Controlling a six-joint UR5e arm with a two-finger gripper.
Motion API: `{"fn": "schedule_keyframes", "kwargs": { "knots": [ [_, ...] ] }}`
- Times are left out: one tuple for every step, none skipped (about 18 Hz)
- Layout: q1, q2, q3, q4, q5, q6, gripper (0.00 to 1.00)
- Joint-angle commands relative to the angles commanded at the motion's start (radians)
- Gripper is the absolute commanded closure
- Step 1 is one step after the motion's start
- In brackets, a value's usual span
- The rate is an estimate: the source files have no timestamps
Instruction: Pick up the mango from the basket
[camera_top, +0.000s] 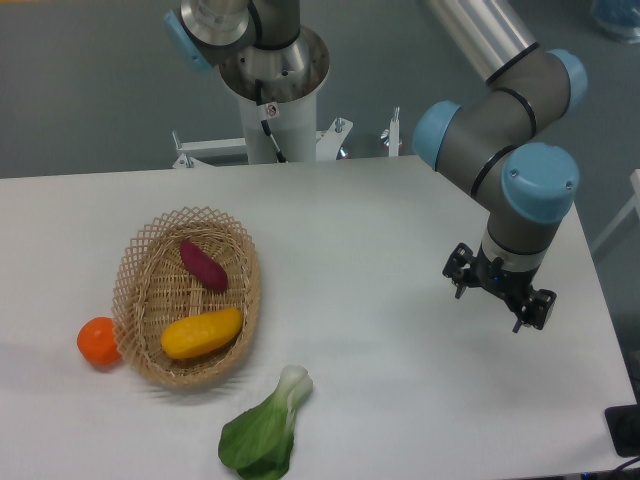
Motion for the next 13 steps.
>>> {"fn": "schedule_keyframes", "kwargs": {
  "knots": [
    [0.000, 0.000, 0.000, 0.000, 0.000, 0.000, 0.00],
    [0.000, 0.000, 0.000, 0.000, 0.000, 0.000, 0.00],
    [0.000, 0.000, 0.000, -0.002, 0.000, 0.000, 0.00],
    [0.000, 0.002, 0.000, -0.002, 0.000, 0.000, 0.00],
    [0.000, 0.002, 0.000, -0.002, -0.003, 0.000, 0.00],
    [0.002, 0.003, 0.000, -0.002, -0.003, 0.000, 0.00],
    [0.002, 0.005, 0.002, -0.002, -0.005, 0.000, 0.00],
    [0.005, 0.006, 0.002, -0.003, -0.008, -0.002, 0.00],
    [0.011, 0.011, 0.002, -0.003, -0.012, -0.002, 0.00],
    [0.012, 0.012, 0.002, -0.003, -0.020, -0.002, 0.00],
    [0.012, 0.015, 0.002, -0.005, -0.028, -0.002, 0.00],
    [0.014, 0.017, 0.000, -0.005, -0.034, -0.003, 0.00],
    [0.017, 0.018, -0.002, -0.005, -0.037, -0.003, 0.00]
  ]
}}
